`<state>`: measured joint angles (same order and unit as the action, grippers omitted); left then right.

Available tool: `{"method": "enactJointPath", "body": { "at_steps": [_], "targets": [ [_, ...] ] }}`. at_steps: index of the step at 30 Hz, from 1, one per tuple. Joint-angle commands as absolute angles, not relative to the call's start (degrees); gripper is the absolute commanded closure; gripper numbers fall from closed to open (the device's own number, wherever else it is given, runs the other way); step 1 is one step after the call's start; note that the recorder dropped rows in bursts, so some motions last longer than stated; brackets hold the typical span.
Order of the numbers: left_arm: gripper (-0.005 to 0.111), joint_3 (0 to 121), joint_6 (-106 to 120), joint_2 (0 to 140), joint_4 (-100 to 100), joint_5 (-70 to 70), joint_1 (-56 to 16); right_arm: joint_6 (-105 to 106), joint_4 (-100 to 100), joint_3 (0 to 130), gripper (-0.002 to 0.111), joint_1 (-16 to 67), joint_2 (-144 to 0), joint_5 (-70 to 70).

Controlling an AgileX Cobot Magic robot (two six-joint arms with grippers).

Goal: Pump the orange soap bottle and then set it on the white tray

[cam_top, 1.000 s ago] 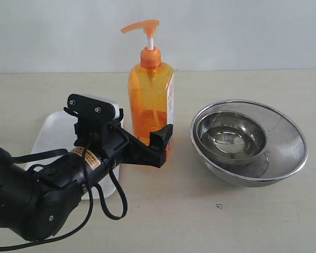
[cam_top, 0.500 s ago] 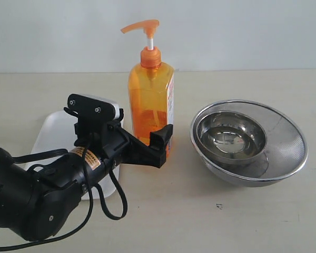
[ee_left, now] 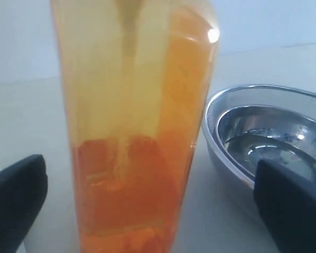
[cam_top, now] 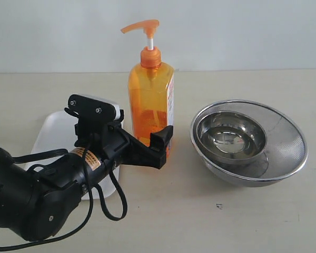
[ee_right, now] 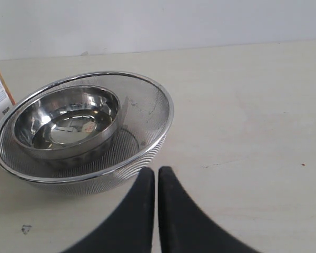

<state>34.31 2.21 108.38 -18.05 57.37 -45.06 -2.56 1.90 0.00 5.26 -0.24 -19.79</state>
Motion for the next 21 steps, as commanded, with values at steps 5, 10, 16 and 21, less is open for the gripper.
{"method": "enactJointPath", "body": {
  "at_steps": [5, 10, 16, 21],
  "targets": [
    [0.007, 34.48, 0.00, 108.33, -17.28, 55.87, -45.22, -2.56, 1.75, 0.00, 0.109, 5.12, 0.00, -19.15],
    [0.007, 34.69, 0.00, 108.33, -16.66, 56.11, -45.22, -2.56, 1.75, 0.00, 0.109, 5.12, 0.00, -19.15],
    [0.007, 35.83, 0.00, 108.33, -16.66, 55.88, -45.22, -2.56, 1.75, 0.00, 0.109, 5.12, 0.00, -19.15],
    [0.007, 36.29, 0.00, 108.33, -16.78, 56.56, -45.22, -2.56, 1.75, 0.00, 0.109, 5.12, 0.00, -19.15]
  ]
}}
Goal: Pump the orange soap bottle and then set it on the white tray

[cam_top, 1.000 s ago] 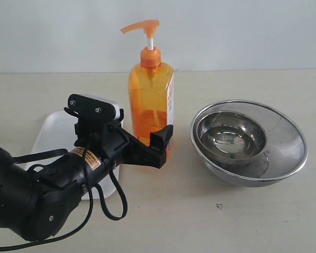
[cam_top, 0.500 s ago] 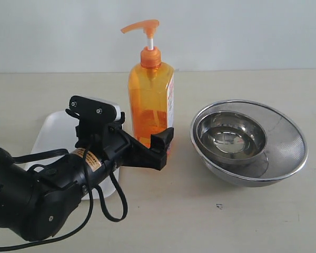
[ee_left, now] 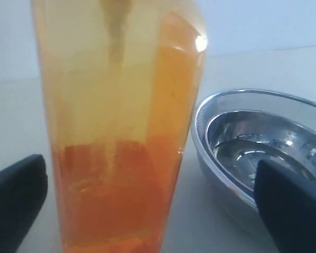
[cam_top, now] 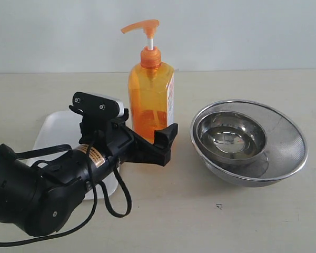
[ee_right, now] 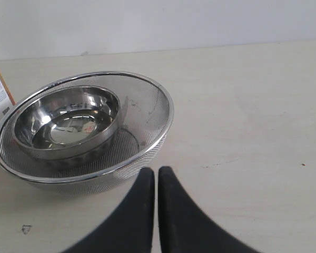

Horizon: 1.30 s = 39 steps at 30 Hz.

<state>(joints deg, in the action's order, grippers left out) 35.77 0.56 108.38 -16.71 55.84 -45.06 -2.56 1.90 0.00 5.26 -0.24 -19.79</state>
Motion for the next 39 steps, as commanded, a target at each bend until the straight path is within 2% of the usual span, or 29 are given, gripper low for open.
{"method": "enactJointPath", "body": {
  "at_steps": [1, 20, 39],
  "targets": [
    [0.007, 36.55, 0.00, 108.33, -16.78, 56.56, -45.22, -2.56, 1.75, 0.00, 0.109, 5.12, 0.00, -19.15],
    [0.007, 41.43, 4.91, 110.19, -20.71, 55.68, -45.22, -2.56, 1.75, 0.00, 0.109, 5.12, 0.00, -19.15],
    [0.007, 45.34, 7.45, 115.84, -22.05, 62.91, -45.11, -2.56, 1.75, 0.00, 0.109, 5.12, 0.00, -19.15]
  ]
}}
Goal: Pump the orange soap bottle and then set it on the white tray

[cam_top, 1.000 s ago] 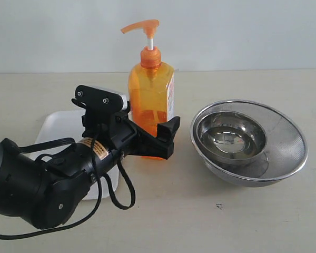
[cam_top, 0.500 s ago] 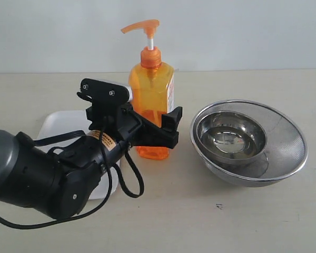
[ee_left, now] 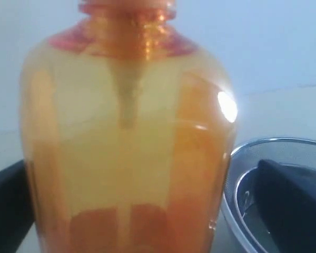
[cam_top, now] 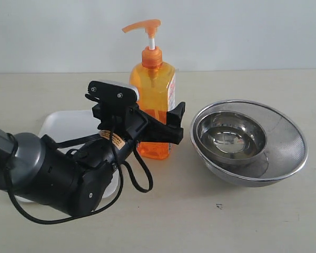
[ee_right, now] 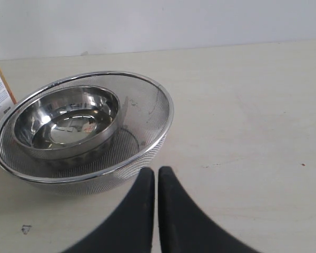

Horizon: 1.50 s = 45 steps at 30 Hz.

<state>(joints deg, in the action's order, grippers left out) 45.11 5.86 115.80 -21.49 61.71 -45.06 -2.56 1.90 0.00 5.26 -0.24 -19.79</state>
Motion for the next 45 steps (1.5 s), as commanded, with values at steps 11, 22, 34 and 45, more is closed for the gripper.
{"method": "enactJointPath", "body": {
  "at_steps": [11, 22, 34, 45],
  "targets": [
    [0.065, 45.34, 8.57, 117.76, -21.58, 63.00, -44.42, -2.56, 1.75, 0.00, 0.109, 5.12, 0.00, -19.15],
    [0.102, 45.34, 8.57, 117.64, -17.04, 58.37, -44.54, -2.56, 1.75, 0.00, 0.109, 5.12, 0.00, -19.15],
    [0.102, 45.34, 8.57, 117.64, -16.90, 57.05, -44.54, -2.56, 1.75, 0.00, 0.109, 5.12, 0.00, -19.15],
    [0.102, 45.34, 8.57, 117.64, -16.90, 57.16, -44.54, -2.56, 1.75, 0.00, 0.109, 5.12, 0.00, -19.15]
  ]
}}
